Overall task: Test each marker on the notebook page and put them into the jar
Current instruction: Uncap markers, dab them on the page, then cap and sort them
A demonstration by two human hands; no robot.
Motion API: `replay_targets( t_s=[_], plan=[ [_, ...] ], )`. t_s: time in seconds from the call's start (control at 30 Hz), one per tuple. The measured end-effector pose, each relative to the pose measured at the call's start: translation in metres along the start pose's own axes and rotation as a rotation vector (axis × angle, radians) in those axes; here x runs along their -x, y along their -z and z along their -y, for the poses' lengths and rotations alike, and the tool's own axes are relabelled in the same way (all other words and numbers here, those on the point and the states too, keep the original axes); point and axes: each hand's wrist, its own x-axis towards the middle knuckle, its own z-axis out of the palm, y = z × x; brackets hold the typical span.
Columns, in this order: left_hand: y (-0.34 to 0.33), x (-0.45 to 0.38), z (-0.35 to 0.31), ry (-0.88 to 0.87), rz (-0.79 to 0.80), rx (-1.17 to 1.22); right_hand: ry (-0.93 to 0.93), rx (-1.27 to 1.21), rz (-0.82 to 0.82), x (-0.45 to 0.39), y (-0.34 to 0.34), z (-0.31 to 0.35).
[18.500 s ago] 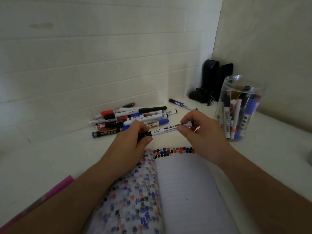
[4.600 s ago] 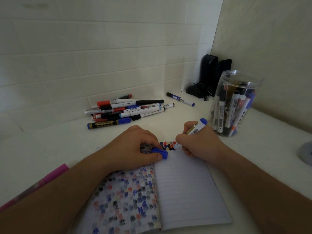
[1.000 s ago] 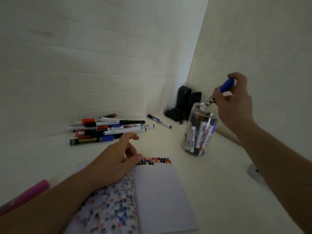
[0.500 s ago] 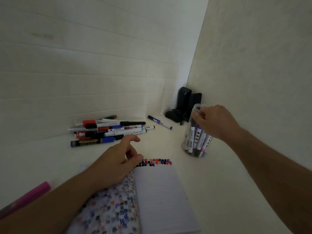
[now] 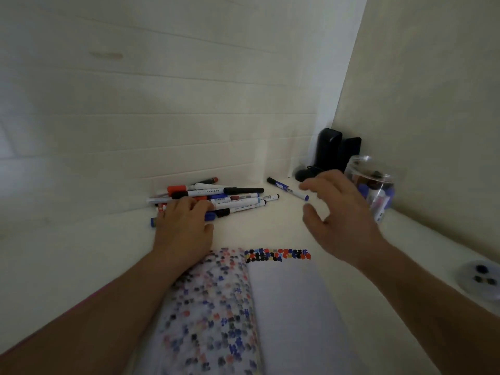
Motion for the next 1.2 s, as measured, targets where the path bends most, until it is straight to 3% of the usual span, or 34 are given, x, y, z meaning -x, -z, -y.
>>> replay_targets(
  t_s=[0.13,0.4,0.5,0.6,0.77,0.9,1.03,1.2],
  plan=[
    [-0.005,-0.002,0.004,0.096,0.112,-0.099,-0.088,-0.196,0.183,0.028,-0.049,0.020],
    [-0.003,-0.006,0.000,0.112,0.166,-0.218,-0.125,-0.370,0.237,0.033,-0.061,0.016],
    [0.007,-0.006,-0.010,-0.078,-0.033,-0.157,-0.127,-0.372,0.231,0.035,-0.057,0.013],
    [0.025,-0.003,-0.032,-0.324,-0.233,0.114,-0.174,-0.389,0.222,0.032,-0.055,0.011],
    [0.035,0.024,-0.064,-0.326,-0.087,0.546,-0.149,-0.379,0.236,0.030,-0.054,0.021],
    [0.035,0.031,-0.074,-0.227,0.081,0.894,-0.009,-0.285,0.240,0.026,-0.053,0.029],
    [0.028,0.026,-0.064,-0.164,0.132,0.663,0.034,-0.015,0.412,0.023,-0.052,0.034],
    [0.022,0.022,-0.053,-0.189,0.239,0.541,-0.056,0.044,0.607,0.022,-0.049,0.037]
  ],
)
